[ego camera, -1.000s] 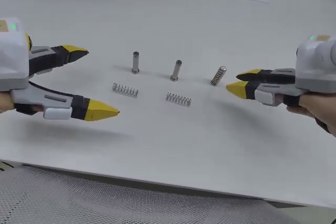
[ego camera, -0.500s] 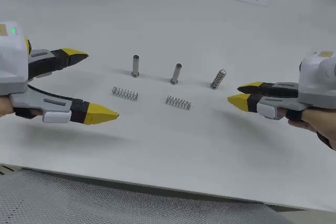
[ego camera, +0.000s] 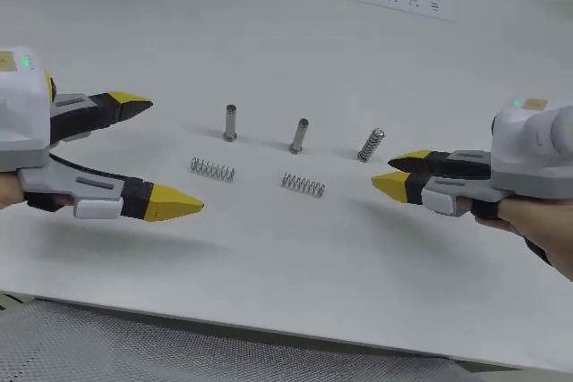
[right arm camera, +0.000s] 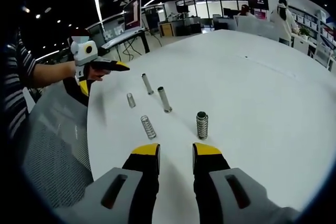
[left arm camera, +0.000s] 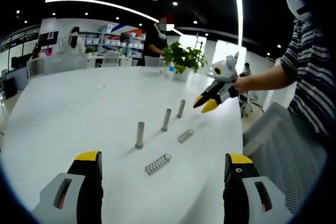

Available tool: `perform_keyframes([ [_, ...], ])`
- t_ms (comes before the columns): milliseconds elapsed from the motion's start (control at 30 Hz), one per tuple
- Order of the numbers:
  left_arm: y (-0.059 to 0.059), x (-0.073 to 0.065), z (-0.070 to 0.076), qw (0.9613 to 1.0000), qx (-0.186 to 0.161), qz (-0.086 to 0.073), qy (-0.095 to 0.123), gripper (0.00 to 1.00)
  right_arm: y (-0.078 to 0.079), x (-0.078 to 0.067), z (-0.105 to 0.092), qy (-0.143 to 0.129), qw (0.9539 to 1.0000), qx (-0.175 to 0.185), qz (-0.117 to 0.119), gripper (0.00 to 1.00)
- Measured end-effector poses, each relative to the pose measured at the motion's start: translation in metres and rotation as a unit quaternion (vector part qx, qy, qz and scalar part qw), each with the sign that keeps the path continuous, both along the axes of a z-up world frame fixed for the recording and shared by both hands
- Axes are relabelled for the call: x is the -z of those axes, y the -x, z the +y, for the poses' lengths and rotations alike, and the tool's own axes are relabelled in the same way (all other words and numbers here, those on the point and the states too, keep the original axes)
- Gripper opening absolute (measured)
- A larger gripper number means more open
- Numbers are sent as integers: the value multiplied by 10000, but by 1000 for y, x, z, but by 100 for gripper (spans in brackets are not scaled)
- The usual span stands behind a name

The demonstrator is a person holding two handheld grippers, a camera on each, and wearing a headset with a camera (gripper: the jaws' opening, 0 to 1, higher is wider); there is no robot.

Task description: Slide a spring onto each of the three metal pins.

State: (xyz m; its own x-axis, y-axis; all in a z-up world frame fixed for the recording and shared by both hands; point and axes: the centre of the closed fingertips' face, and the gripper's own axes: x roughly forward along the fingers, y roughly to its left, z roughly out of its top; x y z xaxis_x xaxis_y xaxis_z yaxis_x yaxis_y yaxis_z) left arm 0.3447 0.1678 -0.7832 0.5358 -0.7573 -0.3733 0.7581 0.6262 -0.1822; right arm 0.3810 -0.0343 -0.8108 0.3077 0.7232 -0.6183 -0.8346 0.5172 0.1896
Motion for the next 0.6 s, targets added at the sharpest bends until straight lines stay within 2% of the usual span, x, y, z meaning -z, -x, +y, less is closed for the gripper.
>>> perform_keyframes([
  [333, 0, 1, -2, 10000, 23, 19, -2, 93, 3, -2, 13, 53, 9997, -221, -52, 22],
  [600, 1, 0, -3, 10000, 28, 24, -1, 93, 2, -7, 35, 20, 9988, -479, -130, 22],
])
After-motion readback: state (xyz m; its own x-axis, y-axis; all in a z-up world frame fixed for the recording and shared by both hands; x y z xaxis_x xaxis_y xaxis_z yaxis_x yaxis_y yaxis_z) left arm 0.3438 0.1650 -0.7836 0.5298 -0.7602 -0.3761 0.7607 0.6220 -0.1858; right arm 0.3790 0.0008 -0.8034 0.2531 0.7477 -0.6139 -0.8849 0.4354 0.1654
